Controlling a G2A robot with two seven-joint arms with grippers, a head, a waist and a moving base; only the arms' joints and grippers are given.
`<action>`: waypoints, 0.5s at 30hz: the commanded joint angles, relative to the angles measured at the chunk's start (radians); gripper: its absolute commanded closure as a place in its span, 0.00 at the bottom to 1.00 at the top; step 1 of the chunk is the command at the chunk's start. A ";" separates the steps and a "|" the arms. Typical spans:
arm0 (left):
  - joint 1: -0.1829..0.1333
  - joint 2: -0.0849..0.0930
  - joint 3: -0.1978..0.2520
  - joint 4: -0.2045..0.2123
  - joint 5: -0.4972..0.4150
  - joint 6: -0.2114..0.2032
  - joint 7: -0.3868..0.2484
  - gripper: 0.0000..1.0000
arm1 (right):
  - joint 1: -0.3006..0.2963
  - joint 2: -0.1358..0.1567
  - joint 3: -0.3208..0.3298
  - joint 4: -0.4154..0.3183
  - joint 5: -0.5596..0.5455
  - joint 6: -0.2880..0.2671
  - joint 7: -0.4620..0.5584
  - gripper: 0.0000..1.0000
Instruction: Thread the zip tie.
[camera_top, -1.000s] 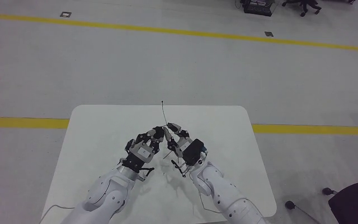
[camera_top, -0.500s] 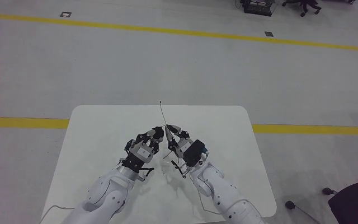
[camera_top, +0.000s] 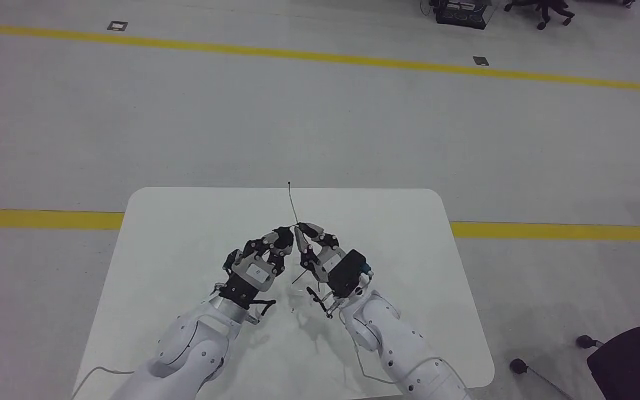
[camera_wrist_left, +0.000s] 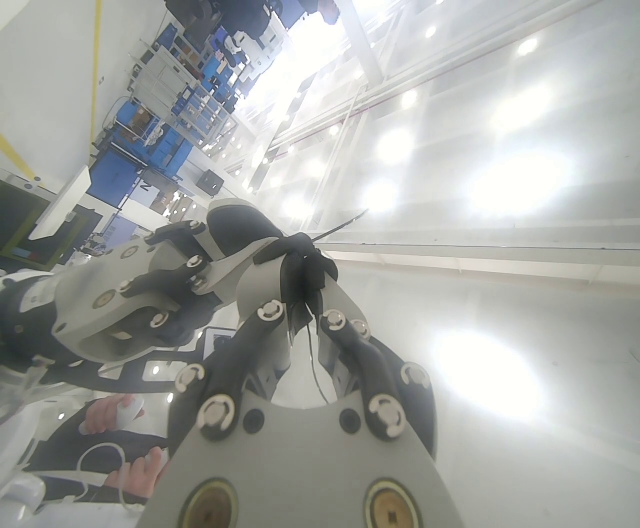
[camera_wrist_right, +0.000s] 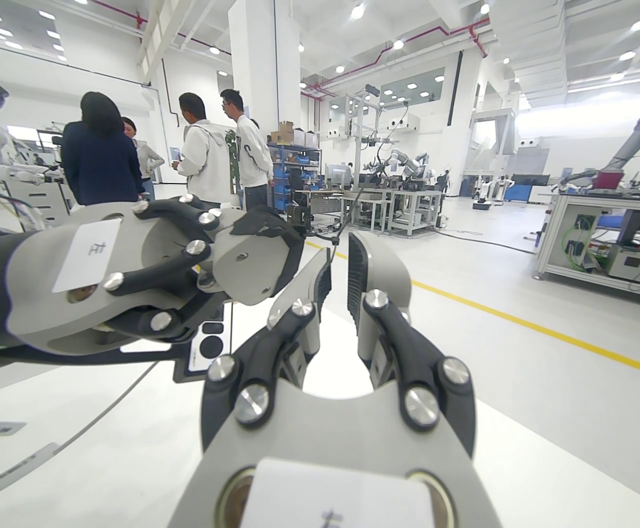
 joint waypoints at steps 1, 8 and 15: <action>0.000 -0.001 0.000 0.001 0.000 0.000 -0.001 1.00 | -0.001 -0.002 0.002 0.000 -0.002 -0.002 0.000 0.90; 0.001 -0.003 -0.002 0.003 0.000 0.002 -0.003 1.00 | -0.004 -0.007 0.009 0.002 -0.007 -0.010 0.003 0.95; 0.002 -0.004 -0.003 0.003 0.002 0.004 -0.003 1.00 | -0.008 -0.013 0.016 0.003 -0.012 -0.016 0.004 1.00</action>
